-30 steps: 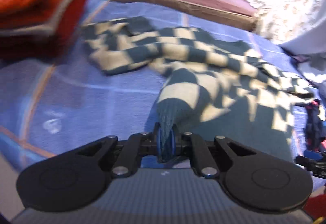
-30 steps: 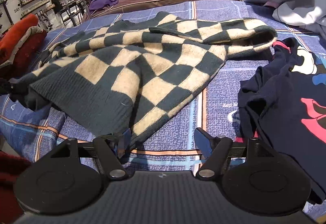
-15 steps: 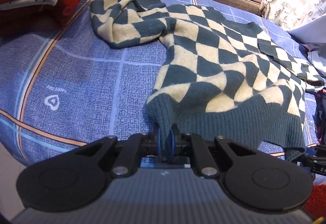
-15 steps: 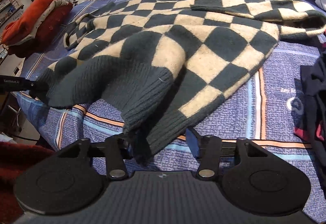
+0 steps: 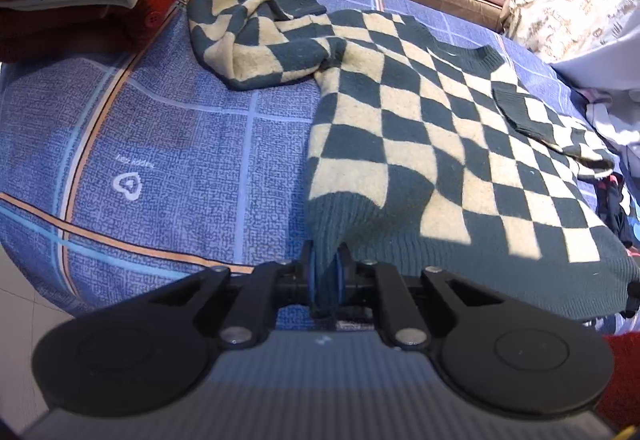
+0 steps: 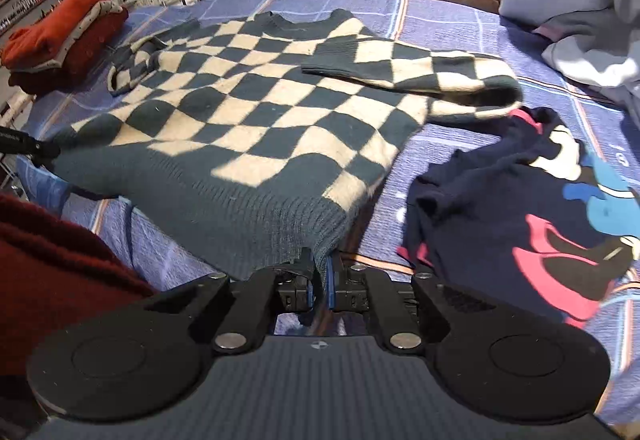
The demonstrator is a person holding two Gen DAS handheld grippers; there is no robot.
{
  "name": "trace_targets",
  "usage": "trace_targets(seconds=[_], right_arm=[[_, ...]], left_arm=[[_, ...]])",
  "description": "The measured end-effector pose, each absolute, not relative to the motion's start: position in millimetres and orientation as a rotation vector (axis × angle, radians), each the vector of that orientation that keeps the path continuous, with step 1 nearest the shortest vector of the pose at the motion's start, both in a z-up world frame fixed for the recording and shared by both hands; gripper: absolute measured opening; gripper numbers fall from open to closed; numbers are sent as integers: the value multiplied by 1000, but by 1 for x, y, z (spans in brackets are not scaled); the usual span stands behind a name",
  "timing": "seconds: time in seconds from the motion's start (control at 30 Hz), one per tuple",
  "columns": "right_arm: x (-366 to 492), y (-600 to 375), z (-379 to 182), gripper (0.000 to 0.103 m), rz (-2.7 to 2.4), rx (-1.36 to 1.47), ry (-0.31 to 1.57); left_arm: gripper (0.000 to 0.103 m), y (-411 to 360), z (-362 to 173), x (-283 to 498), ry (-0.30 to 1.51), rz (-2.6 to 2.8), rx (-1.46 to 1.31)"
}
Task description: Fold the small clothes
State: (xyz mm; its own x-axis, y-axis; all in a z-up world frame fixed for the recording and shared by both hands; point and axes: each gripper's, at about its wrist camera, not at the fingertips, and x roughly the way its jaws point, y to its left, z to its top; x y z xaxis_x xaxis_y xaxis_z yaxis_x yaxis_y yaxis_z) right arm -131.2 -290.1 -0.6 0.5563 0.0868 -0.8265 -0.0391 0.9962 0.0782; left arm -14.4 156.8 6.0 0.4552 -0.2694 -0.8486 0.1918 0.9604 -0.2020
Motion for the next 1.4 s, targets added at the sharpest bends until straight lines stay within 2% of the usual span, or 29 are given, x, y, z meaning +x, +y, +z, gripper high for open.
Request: trace_targets(seconds=[0.23, 0.37, 0.4, 0.43, 0.47, 0.5, 0.53, 0.7, 0.77, 0.83, 0.9, 0.97, 1.03, 1.1, 1.17, 1.4], right_arm=[[-123, -276, -47, 8, 113, 15, 1110], [-116, -274, -70, 9, 102, 7, 1152], [-115, -276, -72, 10, 98, 11, 1154], [-114, -279, -72, 11, 98, 23, 1160], [-114, -283, -71, 17, 96, 31, 1167], [-115, -285, -68, 30, 86, 28, 1171], [-115, -288, -63, 37, 75, 19, 1172], [-117, -300, -23, 44, 37, 23, 1086], [-110, -303, -8, 48, 35, 35, 1019], [-102, -302, 1, 53, 48, 42, 971], [-91, -296, 9, 60, 73, 42, 928], [-80, -288, 13, 63, 117, 47, 902], [-69, -278, 17, 67, 159, 45, 863], [-56, -268, 19, 79, 186, 28, 822], [-40, -259, 16, 83, 199, 6, 801], [16, -265, 12, 83, 214, -80, 772]], left_arm=[[10, 165, -28, -12, 1161, -245, -70], [14, 165, -43, -10, 1179, -212, -33], [16, 165, -43, -11, 1178, -210, -29], [24, 165, -41, -11, 1179, -204, -22], [30, 166, -39, -11, 1182, -197, -13], [45, 168, -36, -11, 1180, -185, -3], [55, 171, -31, -11, 1172, -166, 6], [58, 183, -1, -6, 1090, -91, 14], [65, 177, 14, -4, 1039, -99, 13], [80, 163, 26, -1, 994, -125, 13], [86, 143, 34, 3, 954, -172, 23], [87, 124, 39, 9, 924, -214, 24], [94, 105, 40, 16, 902, -251, 2], [95, 87, 36, 24, 899, -285, -29], [95, 68, 29, 32, 910, -332, -27], [94, 6, -3, 40, 928, -399, 157]])
